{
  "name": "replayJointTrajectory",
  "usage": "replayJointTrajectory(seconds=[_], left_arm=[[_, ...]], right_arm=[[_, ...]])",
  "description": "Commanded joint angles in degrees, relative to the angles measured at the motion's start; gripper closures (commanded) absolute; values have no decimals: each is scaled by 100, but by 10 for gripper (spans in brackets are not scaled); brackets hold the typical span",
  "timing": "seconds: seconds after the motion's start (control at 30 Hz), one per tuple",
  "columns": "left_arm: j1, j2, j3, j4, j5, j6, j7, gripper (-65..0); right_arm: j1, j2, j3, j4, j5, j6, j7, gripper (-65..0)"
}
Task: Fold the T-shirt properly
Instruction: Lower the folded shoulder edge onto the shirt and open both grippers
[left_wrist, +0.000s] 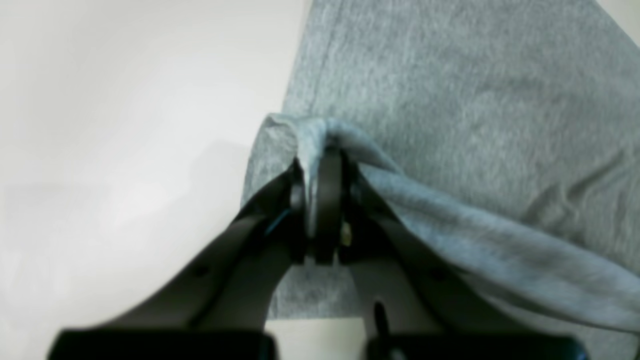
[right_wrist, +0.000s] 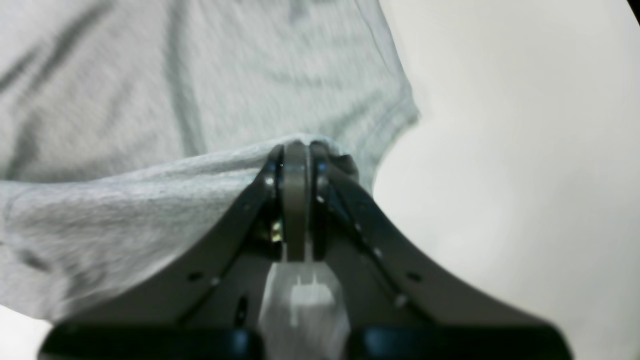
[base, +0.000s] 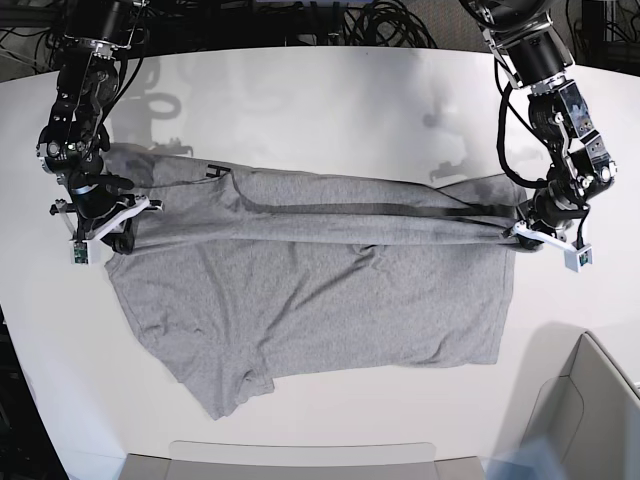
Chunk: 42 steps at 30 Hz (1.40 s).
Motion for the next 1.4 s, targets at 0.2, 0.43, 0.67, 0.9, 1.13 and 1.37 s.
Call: replayJointTrajectory(seconds=[0.2, 0.43, 0.67, 0.9, 1.13, 1.37], left_arm=[[-423, -95, 9, -454, -53, -22, -173, 0], [-450, -104, 9, -683, -53, -22, -516, 0], [-810, -227, 484, -1166, -53, -22, -586, 0], [-942, -235, 528, -1237, -53, -22, -595, 0], [-933, -235, 536, -1369, -53, -22, -797, 0], [-924, -244, 528, -1615, -53, -22, -885, -163]], right_arm=[[350, 83, -15, -322, -32, 1, 139, 0], [588, 153, -24, -603, -32, 1, 157, 0], [834, 285, -217, -1069, -32, 1, 174, 0], [957, 294, -217, -1245, -32, 1, 183, 0], [1133, 303, -226, -1614, -32, 1, 183, 0], [1168, 320, -226, -1597, -32, 1, 183, -86]])
